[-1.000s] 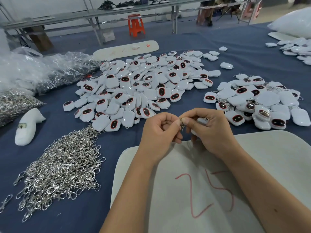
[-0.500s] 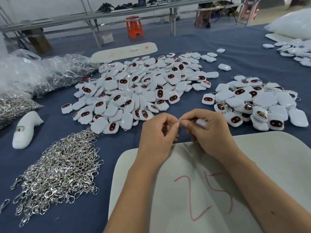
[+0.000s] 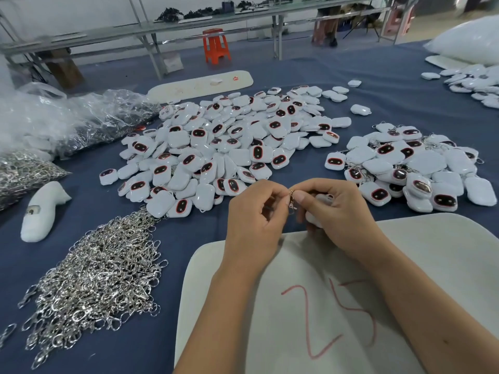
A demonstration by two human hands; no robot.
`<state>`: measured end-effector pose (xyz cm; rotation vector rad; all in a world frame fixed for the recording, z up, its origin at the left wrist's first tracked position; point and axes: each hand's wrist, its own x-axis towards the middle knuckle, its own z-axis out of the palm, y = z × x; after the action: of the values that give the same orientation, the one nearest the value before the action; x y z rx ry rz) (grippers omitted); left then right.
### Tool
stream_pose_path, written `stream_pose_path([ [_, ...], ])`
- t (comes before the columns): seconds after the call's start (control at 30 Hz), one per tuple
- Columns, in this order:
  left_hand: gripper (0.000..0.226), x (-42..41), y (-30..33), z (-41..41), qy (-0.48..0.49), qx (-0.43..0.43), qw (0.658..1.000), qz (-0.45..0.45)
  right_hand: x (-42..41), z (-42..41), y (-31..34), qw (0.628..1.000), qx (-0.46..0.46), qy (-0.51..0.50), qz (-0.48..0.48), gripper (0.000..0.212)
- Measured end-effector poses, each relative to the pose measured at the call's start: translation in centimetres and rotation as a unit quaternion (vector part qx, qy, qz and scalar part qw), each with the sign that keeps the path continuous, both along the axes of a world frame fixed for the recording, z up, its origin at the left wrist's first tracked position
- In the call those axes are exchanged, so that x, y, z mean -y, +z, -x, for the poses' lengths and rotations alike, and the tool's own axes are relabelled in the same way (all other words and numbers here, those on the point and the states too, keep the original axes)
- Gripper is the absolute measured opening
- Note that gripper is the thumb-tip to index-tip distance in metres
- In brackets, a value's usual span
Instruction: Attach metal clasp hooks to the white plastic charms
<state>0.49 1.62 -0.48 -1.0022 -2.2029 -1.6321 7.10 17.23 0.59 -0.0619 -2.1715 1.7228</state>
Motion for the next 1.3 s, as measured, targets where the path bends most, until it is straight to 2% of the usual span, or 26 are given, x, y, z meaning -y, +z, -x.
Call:
stream_pose_path([
  [0.1, 0.016, 0.0, 0.1, 0.1, 0.003, -0.011, 1.0, -0.01, 0.0, -0.2, 0.2, 0.999, -0.003, 0.005, 0.04, 0.016],
  [0.27, 0.016, 0.1, 0.2, -0.1, -0.005, -0.02, 1.0, 0.01, 0.1, -0.2, 0.3, 0.999, -0.021, -0.024, 0.016, 0.016],
  [0.53, 0.014, 0.4, 0.1, -0.2, 0.0, -0.025, 0.999, 0.04, 0.0, -0.3, 0.5, 0.985, -0.06, -0.027, -0.157, 0.017],
  [0.67, 0.015, 0.4, 0.1, -0.3, 0.001, -0.036, 0.997, 0.064, -0.2, -0.2, 0.4, 0.961, -0.087, -0.025, -0.263, 0.019],
  [0.87, 0.017, 0.3, -0.1, -0.5, 0.027, 0.001, 0.996, 0.085, -0.4, 0.2, 0.2, 0.928, -0.116, -0.038, -0.351, 0.016],
  [0.9, 0.017, 0.2, 0.0, -0.6, 0.029, 0.008, 0.997, 0.074, -0.2, 0.2, 0.1, 0.934, -0.119, -0.048, -0.334, 0.016],
  [0.97, 0.017, 0.1, 0.2, -0.7, 0.028, 0.015, 0.998, 0.045, 0.1, 0.0, -0.1, 0.964, -0.107, -0.062, -0.237, 0.017],
  [1.07, 0.016, -0.1, 0.4, -0.8, 0.017, 0.015, 0.999, 0.031, 0.2, 0.0, -0.1, 0.994, -0.039, -0.049, -0.09, 0.017],
  [1.3, 0.018, -0.4, 0.5, -1.1, 0.022, -0.009, 0.999, 0.023, 0.2, -0.3, 0.2, 0.999, -0.017, -0.016, -0.029, 0.018],
])
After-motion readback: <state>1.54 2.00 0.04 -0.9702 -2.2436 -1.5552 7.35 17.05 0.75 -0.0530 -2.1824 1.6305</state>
